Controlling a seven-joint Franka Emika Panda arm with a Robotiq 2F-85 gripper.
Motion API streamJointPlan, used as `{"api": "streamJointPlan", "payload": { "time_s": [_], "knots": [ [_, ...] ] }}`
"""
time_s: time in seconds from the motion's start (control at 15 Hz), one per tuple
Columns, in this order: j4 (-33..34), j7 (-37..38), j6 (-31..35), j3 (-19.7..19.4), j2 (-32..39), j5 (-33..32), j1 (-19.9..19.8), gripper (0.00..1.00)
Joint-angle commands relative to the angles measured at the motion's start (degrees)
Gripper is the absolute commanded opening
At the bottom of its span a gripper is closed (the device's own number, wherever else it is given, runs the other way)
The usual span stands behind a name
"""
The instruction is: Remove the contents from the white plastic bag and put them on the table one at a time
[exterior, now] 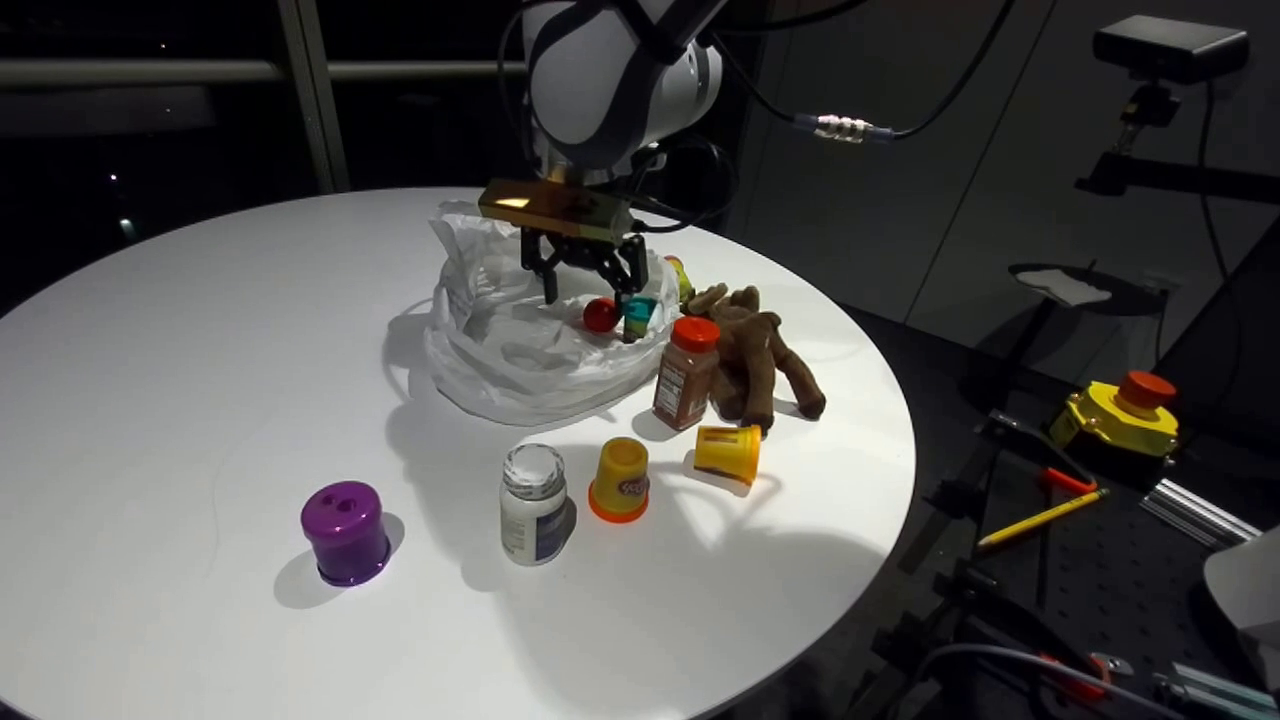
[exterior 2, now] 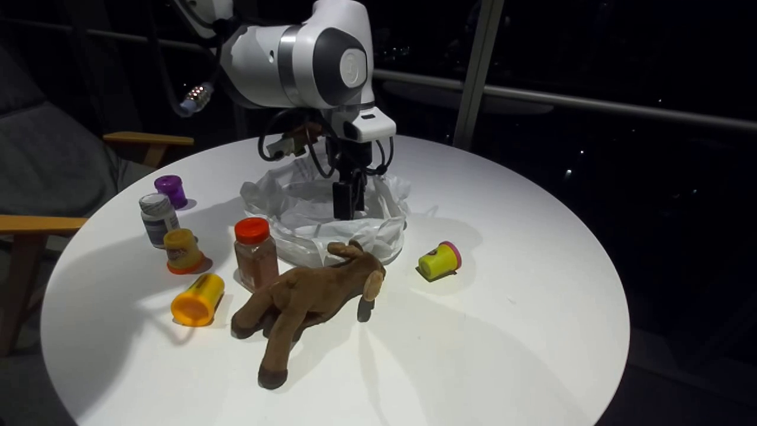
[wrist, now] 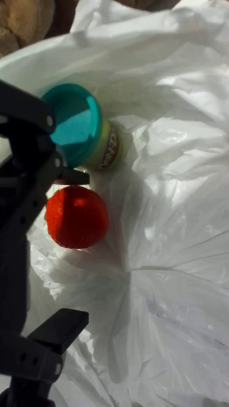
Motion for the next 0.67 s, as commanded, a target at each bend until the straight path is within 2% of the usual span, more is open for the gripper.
{"api": "streamJointPlan", "payload": {
  "time_s": [0.0, 0.33, 0.6],
  "knots": [
    [-4.00, 1.12, -0.03, 1.60, -4.17, 0.52, -1.49, 1.00],
    [-7.82, 1.08, 0.26, 2.64, -8.13, 0.90, -2.36, 1.00],
    [-8.85, 0.94, 0.19, 2.86, -8.27, 0.80, -3.26, 1.00]
  ]
}}
